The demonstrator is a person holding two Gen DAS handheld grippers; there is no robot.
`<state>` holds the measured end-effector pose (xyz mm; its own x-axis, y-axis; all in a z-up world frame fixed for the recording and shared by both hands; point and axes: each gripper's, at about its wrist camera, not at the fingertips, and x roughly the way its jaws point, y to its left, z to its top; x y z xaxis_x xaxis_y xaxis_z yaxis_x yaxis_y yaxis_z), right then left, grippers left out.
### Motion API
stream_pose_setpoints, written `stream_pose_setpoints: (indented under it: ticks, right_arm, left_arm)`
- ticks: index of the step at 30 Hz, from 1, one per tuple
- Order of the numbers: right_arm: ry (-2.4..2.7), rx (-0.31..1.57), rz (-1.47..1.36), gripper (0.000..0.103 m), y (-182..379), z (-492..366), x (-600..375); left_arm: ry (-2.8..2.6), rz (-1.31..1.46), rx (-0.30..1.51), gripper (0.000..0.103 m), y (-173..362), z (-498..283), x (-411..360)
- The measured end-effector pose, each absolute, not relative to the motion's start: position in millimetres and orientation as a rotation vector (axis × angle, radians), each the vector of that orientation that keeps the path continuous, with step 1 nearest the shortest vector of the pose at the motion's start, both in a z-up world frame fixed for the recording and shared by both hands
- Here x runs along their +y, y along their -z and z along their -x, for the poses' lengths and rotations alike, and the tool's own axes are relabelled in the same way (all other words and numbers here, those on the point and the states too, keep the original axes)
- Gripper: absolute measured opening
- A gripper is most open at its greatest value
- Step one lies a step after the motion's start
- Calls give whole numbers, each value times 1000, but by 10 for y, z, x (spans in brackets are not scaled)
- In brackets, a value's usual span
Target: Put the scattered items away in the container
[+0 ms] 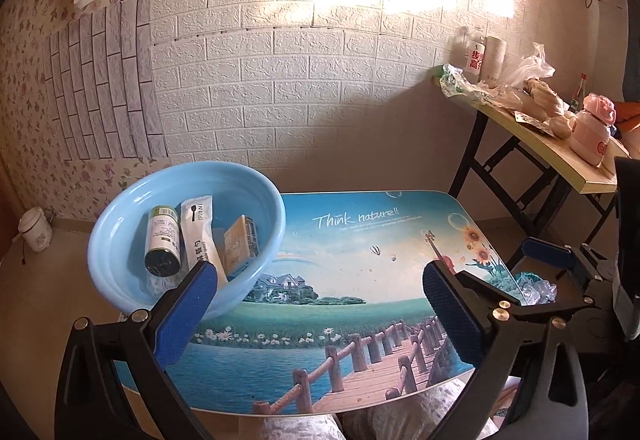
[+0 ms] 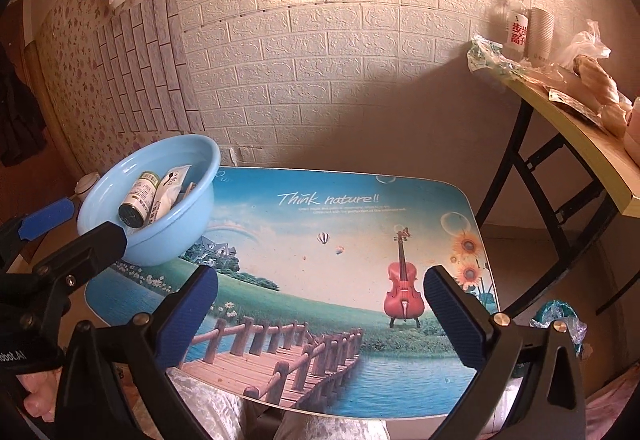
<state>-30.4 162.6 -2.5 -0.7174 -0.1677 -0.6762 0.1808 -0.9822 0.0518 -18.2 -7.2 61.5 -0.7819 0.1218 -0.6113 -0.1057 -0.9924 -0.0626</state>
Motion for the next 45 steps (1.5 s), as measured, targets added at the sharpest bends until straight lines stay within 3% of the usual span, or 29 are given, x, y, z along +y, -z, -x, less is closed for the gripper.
stream_pose_setpoints:
  ticks: [30, 45]
  right_arm:
    - [2802, 44, -1131, 103, -23, 337, 1777]
    - [2787, 82, -1147, 103, -57, 407, 1646]
  left_arm:
    - [-2845, 1037, 55, 103, -710, 290, 58]
    - [-2850, 1070, 14, 103, -707, 357, -87]
